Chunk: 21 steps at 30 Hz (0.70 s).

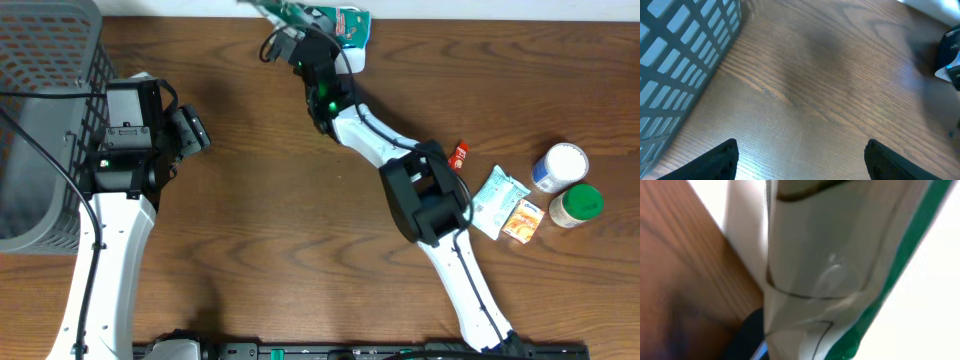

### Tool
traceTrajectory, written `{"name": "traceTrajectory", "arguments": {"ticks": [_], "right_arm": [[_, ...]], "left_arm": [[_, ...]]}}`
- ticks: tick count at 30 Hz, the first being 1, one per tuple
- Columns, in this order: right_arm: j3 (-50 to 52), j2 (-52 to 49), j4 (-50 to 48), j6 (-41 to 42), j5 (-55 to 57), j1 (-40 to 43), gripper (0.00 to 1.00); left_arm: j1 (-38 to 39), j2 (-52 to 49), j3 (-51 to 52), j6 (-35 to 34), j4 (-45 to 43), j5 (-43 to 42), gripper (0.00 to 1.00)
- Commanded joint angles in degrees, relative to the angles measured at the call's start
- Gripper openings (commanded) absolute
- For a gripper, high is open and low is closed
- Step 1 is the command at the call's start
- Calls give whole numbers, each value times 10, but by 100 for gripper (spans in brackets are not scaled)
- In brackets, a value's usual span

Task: Scan the item barcode
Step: 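Hold the gloves pack against the white scanner with the right gripper, then carry the gloves pack right and set it down beside the jars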

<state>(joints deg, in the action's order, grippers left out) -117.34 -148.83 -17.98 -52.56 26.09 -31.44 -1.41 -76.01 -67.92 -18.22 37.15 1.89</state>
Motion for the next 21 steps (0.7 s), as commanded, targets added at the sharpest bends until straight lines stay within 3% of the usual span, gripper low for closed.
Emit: {"name": "traceTrajectory", "arguments": {"ticks": [1,8,16,21], "right_arm": [[-10,119,56,134,-31,8,1],[-10,263,311,294,-47,23,1],[-10,386,558,350,-242,85,1],[-10,422,705,397,-303,156,1]], "left_arm": [[-2,-4,-10,-1,1,7,81],[-2,-4,-10,-1,1,7,81],[-2,-4,-10,-1,1,7,81],[-2,-4,-10,-1,1,7,81]]}}
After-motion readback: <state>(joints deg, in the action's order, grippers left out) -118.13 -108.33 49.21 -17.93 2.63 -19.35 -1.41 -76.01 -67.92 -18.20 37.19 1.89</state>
